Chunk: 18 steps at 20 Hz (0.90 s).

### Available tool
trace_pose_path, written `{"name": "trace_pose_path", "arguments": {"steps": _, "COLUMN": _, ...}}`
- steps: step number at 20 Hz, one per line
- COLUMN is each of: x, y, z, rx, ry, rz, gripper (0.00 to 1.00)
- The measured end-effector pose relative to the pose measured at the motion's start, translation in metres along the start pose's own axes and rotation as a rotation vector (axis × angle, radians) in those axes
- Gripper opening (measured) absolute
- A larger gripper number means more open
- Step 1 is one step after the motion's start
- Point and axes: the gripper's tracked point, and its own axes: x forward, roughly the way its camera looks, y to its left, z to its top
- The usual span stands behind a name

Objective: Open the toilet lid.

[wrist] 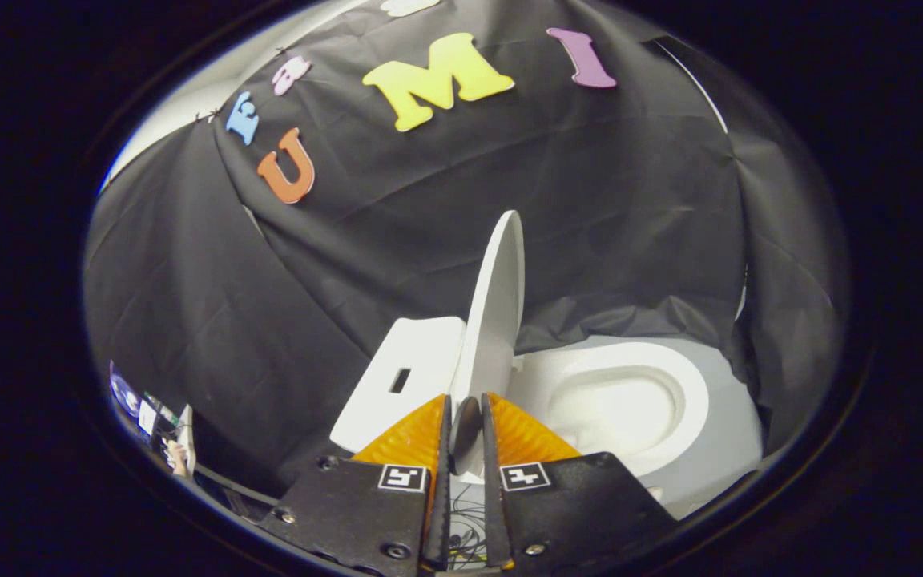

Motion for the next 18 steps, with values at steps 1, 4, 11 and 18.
{"name": "trace_pose_path", "arguments": {"steps": 1, "x": 0.004, "y": 0.008, "z": 0.000, "rx": -0.012, "ry": 0.003, "rz": 0.002, "gripper": 0.20}}
{"name": "trace_pose_path", "arguments": {"steps": 4, "x": 0.012, "y": 0.032, "z": 0.001, "rx": -0.074, "ry": 0.008, "rz": -0.009, "gripper": 0.21}}
{"name": "trace_pose_path", "arguments": {"steps": 11, "x": 0.032, "y": 0.077, "z": -0.006, "rx": -0.161, "ry": 0.017, "rz": -0.039, "gripper": 0.21}}
{"name": "trace_pose_path", "arguments": {"steps": 18, "x": 0.056, "y": 0.125, "z": -0.020, "rx": -0.266, "ry": 0.035, "rz": -0.072, "gripper": 0.21}}
